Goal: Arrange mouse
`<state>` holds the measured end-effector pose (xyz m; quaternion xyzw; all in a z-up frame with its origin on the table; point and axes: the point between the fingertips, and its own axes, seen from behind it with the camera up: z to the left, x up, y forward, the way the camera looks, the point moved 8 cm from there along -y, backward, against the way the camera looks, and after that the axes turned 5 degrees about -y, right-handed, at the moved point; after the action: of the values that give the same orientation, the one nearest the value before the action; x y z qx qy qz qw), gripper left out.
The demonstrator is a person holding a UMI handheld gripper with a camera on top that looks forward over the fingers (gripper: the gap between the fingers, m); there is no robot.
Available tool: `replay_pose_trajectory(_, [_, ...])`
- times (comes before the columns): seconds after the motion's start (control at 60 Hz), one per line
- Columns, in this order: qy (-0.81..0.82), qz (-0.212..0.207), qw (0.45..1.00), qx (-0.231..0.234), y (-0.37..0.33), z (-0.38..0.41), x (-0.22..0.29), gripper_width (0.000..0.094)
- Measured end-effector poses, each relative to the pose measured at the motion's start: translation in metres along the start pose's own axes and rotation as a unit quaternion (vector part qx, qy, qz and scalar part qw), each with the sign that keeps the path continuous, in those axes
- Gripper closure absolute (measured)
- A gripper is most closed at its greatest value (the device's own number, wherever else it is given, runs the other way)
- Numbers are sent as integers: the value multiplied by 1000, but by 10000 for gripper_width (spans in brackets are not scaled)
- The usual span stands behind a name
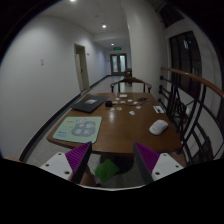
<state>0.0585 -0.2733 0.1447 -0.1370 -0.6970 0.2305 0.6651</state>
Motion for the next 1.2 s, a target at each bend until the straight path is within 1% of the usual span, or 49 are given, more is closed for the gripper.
replay_pose_trajectory(0.167, [-4,-3,1000,-6,0,-6,6,83])
replay_pose_trajectory(0.25, [7,-1,1000,-17,2,-14,5,77])
replay_pose_trajectory(0.35, [12,1,1000,-28,12,-38,-2,77])
replay_pose_trajectory(0.433, [6,-2,999,-47,26,-71,-9,76])
replay_pose_trajectory(0.6, [17,16,997,-80,79,-134,-22,87])
replay_pose_trajectory(0.767, [31,46,995,-78,138,-176,-30,82])
replay_pose_trajectory(0.85, [42,72,994,-77,164,-190,-33,83])
replay_pose_trajectory(0.9, [35,67,994,-77,179,-197,-26,84])
replay_pose_trajectory(0.967, [31,77,994,-73,194,-203,-17,82])
replay_pose_trajectory(1.05, [34,88,992,-79,215,-212,-5,94])
replay_pose_trajectory(1.183, [42,92,991,-91,250,-224,16,94])
replay_pose_trajectory(1.2, [40,94,990,-95,253,-225,17,111])
